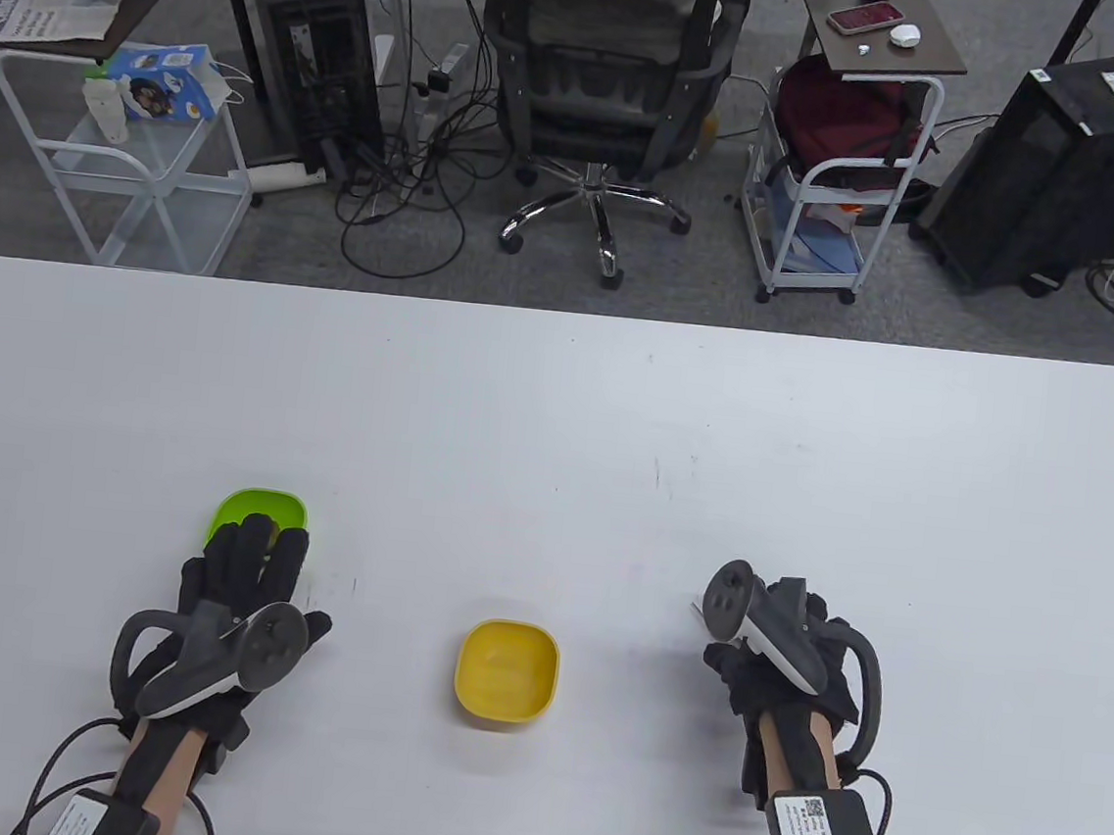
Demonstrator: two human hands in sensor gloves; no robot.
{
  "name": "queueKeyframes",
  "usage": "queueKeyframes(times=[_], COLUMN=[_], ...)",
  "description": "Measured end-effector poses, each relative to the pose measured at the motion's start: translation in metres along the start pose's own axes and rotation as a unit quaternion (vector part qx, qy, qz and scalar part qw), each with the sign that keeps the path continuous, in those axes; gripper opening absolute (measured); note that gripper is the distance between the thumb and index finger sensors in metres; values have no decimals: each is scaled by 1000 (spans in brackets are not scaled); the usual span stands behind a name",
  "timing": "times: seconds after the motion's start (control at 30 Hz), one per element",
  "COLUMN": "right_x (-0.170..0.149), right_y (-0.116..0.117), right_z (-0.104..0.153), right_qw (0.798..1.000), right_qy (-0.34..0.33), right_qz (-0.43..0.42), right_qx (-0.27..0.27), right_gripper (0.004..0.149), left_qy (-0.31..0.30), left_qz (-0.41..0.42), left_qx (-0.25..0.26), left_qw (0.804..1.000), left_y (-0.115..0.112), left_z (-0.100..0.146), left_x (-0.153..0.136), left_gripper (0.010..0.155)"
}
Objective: Pick coffee beans with tweezers into small dish
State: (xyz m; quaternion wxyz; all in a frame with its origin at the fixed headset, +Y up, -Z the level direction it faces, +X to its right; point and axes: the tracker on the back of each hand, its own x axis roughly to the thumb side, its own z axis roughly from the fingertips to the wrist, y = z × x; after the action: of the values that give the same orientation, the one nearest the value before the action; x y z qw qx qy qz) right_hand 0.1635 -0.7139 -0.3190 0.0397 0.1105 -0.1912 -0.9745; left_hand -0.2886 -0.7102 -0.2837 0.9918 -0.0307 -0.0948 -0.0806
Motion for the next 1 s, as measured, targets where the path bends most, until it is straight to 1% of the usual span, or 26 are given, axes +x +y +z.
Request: queueKeyframes(times=[0.2,0.4,0.53,0.57,0.63,0.9,1.0], right_x=[14,24,23,23,24,28,29], right_y=[-1,7,14,15,16,19,19], right_z=[-8,-19,-24,-25,-26,-29,-28], right_qw=[999,995,993,993,993,991,990], right_qy=[21,44,56,56,57,60,62], right_qz=[46,85,93,94,101,115,126], right_qx=[20,37,46,46,29,16,-4], right_gripper=[76,71,69,68,65,60,56], left_qy=[-3,-5,-5,-5,-5,-8,-7], left_qz=[1,2,1,1,1,8,6], left_qx=[8,13,13,13,12,9,10], left_qw=[1000,1000,1000,1000,1000,1000,1000], left_y=[1,1,1,1,2,1,2], left_z=[0,0,0,0,0,0,0], left_x=[0,1,1,1,1,2,2], left_gripper=[87,87,87,87,87,87,87])
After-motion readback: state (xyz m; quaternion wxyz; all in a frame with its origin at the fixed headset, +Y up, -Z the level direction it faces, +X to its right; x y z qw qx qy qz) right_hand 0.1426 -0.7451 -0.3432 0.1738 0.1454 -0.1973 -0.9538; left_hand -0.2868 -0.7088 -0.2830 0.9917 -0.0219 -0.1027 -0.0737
